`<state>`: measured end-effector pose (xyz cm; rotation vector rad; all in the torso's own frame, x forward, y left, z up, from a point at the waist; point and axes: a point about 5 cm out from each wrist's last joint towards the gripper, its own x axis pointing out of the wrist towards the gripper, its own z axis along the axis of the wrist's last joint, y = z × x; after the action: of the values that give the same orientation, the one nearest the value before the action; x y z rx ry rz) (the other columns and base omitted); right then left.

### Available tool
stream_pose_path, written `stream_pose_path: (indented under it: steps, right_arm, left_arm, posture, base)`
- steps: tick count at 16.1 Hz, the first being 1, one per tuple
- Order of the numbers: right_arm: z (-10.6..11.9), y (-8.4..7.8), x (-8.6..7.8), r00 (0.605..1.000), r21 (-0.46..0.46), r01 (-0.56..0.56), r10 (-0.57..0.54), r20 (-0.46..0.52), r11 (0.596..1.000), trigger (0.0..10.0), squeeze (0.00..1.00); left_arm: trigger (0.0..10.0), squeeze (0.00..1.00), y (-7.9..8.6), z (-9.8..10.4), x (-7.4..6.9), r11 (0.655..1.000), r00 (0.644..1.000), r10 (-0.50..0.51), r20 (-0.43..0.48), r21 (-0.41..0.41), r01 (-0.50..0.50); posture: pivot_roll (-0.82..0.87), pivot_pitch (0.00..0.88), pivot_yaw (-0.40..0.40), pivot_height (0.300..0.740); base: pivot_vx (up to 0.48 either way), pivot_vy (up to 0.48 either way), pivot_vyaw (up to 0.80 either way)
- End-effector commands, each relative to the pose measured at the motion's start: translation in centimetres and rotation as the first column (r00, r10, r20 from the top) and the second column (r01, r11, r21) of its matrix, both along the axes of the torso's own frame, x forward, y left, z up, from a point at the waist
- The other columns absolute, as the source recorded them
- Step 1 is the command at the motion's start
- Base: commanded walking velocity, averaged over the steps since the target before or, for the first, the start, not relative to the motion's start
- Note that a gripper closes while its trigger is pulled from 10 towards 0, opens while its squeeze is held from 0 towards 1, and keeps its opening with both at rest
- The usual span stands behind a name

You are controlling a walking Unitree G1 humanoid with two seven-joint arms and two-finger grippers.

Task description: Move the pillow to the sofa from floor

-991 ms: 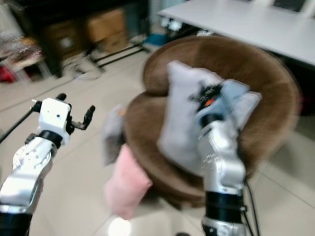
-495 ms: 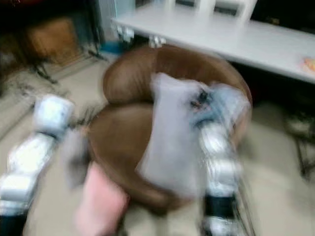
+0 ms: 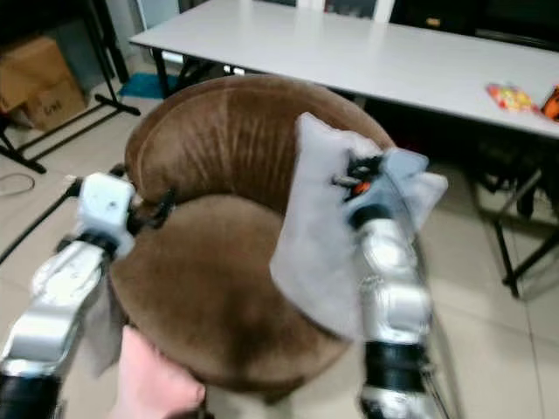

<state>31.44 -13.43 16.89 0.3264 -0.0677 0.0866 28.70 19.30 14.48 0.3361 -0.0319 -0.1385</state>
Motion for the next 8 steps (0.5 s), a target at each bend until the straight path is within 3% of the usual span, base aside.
stream_pose_path:
  steps: [1,6,8]
  right_arm:
    - [1.23,-0.5,0.1,0.998,-0.013,0.007,-0.006,0.058,1.0,10.0,0.0]
    - [1.1,-0.28,0.23,0.998,-0.024,-0.01,0.011,0.056,1.0,10.0,0.0]
    - [0.98,-0.06,0.33,0.998,-0.03,-0.018,0.02,0.054,0.999,10.0,0.0]
  left_arm:
    - [10.0,0.0,-0.59,0.66,0.21,1.0,0.999,-0.019,0.028,-0.002,0.019]
    - [10.0,0.0,-0.57,0.58,0.12,1.0,0.999,-0.017,0.029,0.004,0.017]
    - [10.0,0.0,-0.54,0.5,0.1,1.0,0.999,-0.018,0.03,0.02,0.017]
  posture:
    - [-0.01,0.0,0.01,0.74]
    - [0.0,0.0,0.004,0.74]
    - [0.0,0.0,0.001,0.74]
  base:
    - [0.307,0.0,0.0]
    - [0.296,0.0,0.0]
    - [0.0,0.0,0.0]
